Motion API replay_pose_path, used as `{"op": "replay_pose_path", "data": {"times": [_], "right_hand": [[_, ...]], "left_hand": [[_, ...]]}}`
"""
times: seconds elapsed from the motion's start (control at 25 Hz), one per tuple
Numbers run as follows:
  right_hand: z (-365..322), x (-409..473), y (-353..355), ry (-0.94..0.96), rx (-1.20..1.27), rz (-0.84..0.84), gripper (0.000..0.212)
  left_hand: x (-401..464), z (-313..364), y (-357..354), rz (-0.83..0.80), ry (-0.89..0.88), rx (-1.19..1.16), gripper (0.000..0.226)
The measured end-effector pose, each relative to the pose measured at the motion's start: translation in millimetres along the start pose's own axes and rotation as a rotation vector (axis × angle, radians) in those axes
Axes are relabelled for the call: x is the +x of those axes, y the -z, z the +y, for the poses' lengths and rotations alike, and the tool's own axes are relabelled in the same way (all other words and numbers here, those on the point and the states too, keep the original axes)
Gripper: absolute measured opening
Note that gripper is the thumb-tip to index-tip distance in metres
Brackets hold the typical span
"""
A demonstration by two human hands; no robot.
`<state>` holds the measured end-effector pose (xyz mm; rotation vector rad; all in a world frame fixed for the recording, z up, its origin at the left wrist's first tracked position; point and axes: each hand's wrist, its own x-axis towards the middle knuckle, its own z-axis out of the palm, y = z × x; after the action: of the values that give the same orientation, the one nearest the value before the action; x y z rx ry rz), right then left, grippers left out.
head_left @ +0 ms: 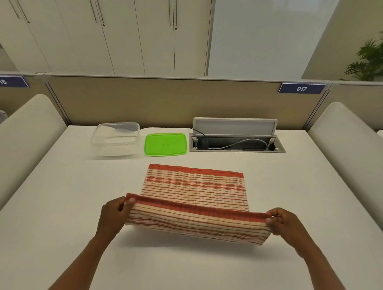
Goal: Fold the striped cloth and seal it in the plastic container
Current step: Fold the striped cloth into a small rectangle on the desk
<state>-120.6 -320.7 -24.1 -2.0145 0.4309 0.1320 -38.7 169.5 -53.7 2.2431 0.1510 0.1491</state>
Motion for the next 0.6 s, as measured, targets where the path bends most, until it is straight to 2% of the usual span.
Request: {"op": "replay_pose_path", "data": {"times": [0.08, 0.28, 0.6], "right_hand": [[-4.8, 10.5, -2.7, 0.016, -0.019, 0.073, 0.006], [-22.3, 49.9, -17.5, 0.033, -0.119, 0.207, 0.006], [-38.5, 132.0, -38.2, -0.030, -0.269, 0.336, 0.009]], "left_hand": [[10.9, 2.0, -2.4, 0.004, 0.010, 0.042, 0.041], [52.2, 10.8, -14.4, -0.079, -0.032, 0.168, 0.025], [128.9, 15.1, -46.7, -0.016, 0.125, 0.201, 0.028]]}}
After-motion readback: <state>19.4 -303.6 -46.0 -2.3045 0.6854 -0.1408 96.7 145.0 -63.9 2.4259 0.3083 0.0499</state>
